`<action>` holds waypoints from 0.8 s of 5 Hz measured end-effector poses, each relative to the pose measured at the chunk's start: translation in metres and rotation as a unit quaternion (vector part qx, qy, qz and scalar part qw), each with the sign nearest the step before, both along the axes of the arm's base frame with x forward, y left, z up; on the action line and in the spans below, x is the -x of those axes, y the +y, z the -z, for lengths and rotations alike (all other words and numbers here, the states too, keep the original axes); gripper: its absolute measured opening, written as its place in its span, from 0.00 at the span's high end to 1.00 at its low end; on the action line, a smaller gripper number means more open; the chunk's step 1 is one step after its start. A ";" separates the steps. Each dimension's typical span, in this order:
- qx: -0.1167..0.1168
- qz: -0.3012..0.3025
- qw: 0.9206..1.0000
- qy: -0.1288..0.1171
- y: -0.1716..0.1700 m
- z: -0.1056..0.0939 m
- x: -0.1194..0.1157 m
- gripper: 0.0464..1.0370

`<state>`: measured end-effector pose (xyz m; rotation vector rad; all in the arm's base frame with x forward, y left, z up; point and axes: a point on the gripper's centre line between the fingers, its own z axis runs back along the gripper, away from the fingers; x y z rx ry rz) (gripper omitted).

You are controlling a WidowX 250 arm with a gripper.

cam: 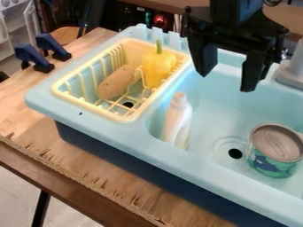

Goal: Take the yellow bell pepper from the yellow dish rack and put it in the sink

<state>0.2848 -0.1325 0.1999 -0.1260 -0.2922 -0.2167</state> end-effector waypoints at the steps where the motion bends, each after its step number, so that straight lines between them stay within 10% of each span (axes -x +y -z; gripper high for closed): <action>1: -0.004 0.000 1.000 0.011 0.000 0.007 0.001 0.04; 4: 0.027 -0.061 0.997 -0.038 0.057 -0.029 -0.003 0.04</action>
